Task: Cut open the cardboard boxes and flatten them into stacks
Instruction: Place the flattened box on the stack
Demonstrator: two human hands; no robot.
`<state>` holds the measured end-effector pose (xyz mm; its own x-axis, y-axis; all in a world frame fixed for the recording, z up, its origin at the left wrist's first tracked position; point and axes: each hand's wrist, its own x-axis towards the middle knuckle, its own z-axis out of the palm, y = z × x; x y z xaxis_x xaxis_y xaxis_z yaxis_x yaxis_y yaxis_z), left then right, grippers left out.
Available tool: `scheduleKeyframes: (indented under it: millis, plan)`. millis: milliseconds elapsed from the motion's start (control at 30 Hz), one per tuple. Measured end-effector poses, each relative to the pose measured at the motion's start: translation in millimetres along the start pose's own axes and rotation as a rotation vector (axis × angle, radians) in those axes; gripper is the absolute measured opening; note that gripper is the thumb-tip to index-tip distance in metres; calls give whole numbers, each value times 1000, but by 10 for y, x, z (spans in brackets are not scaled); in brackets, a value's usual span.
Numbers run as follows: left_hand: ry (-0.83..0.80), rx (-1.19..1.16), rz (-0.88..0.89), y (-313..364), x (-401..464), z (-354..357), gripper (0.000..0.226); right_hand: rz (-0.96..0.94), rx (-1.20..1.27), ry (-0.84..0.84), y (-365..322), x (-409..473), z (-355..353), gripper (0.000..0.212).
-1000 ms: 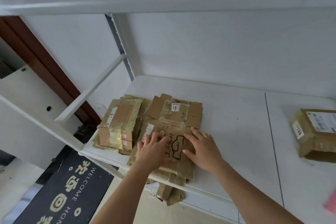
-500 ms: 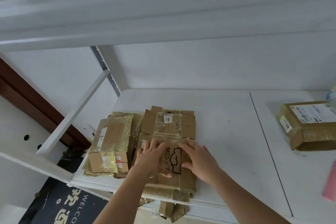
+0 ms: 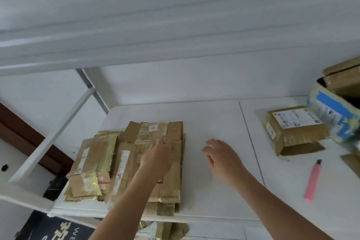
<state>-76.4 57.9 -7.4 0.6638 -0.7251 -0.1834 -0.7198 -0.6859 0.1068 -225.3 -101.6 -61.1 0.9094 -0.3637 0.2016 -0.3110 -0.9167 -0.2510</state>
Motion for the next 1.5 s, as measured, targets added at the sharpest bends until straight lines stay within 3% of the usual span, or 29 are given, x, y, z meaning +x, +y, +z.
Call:
scheduleKeyframes:
  millis: [233,367,433,567,733,933,1000,1100,1167,1267,1367,1500]
  plan:
    - [84,54,217,1477,38,10,42,275,-167,-7,1263,-354,-707,39]
    - [116,105,253,2072,71,107,40,474,-255,-58,1979,-528,-894,57]
    - [120,127,245,2284,91,156,39,567,-215,-90,2291,-572,-893,64]
    - [113,140,214,2577,151,229,37,761,87,-105,2695,-566,-843,68]
    - [91,91,113,2697,157,325,40,592,332,-70,2611,-599,-737,61]
    - [-2,-147,-220,2497,40,517,52,402,551,-109,2247,-610,-660,48]
    - [-51,-293,-273,2384,-15,613,56,410,609,-126,2144,-601,-640,66]
    - [-94,-689,-325,2314,-72,657,53,439,707,-156,2021,-579,-644,106]
    - [-30,-906,-370,2328,-100,595,43,428,707,-150,1993,-567,-684,114]
    - [154,-1185,-396,2347,-131,436,25,343,772,-56,2017,-607,-780,105]
    - [210,-1360,-438,2387,-109,252,45,263,885,-113,2030,-748,-895,75]
    - [170,-1205,-587,2381,-38,332,49,193,867,-243,2147,-894,-957,52]
